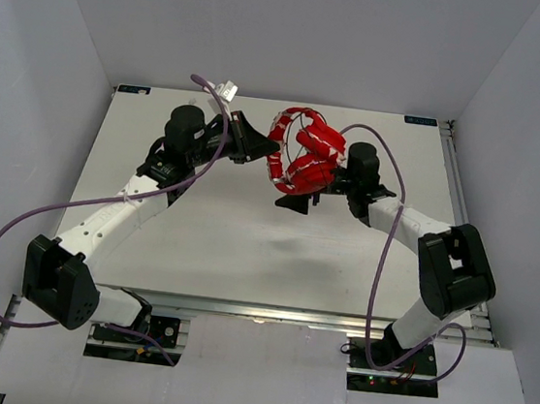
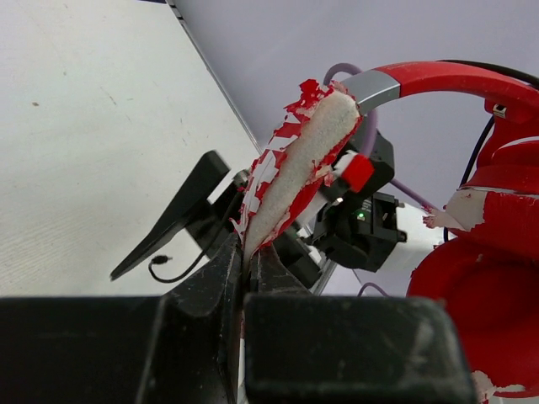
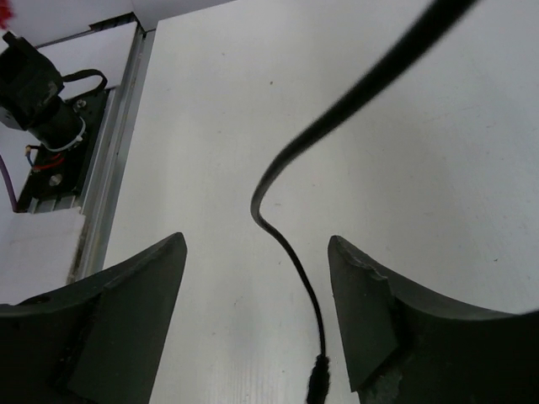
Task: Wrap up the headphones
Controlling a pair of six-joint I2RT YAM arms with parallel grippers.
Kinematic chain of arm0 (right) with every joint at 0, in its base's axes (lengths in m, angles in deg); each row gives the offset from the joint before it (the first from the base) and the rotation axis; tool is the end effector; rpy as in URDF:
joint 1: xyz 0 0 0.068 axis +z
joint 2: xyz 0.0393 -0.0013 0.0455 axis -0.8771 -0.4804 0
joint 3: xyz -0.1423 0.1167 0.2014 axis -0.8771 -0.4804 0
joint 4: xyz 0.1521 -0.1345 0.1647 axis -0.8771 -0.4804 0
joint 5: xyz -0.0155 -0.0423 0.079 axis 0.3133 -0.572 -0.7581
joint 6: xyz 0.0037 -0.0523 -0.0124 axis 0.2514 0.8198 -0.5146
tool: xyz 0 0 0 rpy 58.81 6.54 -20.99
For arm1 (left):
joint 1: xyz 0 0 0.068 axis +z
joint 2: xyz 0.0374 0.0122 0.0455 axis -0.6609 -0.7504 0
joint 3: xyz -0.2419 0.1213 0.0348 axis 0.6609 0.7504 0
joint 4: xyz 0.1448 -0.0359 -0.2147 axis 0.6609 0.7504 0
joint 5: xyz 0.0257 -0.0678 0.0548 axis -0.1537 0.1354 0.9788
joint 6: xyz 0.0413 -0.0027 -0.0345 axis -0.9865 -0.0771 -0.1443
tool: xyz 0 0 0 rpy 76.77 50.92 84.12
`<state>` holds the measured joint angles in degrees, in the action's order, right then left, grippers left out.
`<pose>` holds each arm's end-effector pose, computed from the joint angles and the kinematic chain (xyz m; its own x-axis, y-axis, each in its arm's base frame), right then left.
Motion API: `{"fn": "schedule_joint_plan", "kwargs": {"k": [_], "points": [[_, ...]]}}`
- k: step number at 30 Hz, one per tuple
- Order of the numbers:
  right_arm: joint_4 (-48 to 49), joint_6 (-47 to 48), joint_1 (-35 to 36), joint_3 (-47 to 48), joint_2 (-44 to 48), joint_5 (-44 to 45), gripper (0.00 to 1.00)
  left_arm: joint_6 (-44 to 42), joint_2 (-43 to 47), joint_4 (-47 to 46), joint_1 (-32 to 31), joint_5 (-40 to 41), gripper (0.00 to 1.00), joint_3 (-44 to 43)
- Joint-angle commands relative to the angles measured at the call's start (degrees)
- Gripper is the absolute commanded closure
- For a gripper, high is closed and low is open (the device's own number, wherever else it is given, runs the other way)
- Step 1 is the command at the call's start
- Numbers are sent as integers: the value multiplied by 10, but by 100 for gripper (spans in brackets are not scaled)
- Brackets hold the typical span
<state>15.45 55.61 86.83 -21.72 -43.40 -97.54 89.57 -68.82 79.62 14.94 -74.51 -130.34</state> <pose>0.3071 0.1807 0.2589 -0.1217 -0.0690 -0.9902 -0.9895 0.0873 0.1156 0.2735 -0.1555 0.3726 -0.6314 -0.3479 -0.6931 0.5379 0.4473 -0.7146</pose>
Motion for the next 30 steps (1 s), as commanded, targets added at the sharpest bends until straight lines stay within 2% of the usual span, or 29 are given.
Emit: {"fn": "schedule_joint_plan", "kwargs": {"k": [1,3,6,8,9,12,17,20,25,30], "points": [[-41,61,19,61,-33,32,28,32,38,-24,-2,17,100,-43],[-43,64,19,67,-40,34,34,35,46,-20,-2,26,100,-45],[-47,80,19,54,-32,31,51,34,57,-17,-1,39,100,-42],[-54,88,19,39,-18,28,68,34,60,-15,-1,52,100,-36],[-59,94,19,30,-3,27,81,35,63,-10,-1,67,100,-33],[-84,116,19,-19,60,42,92,40,77,15,-1,122,100,-23],[-175,165,29,-81,167,110,92,81,99,36,0,268,100,22],[-265,212,50,-63,210,174,92,120,101,41,-1,354,100,46],[-398,280,93,2,223,369,92,145,76,85,-1,403,100,68],[-446,339,131,2,216,507,92,115,44,129,-1,417,100,81]]}}
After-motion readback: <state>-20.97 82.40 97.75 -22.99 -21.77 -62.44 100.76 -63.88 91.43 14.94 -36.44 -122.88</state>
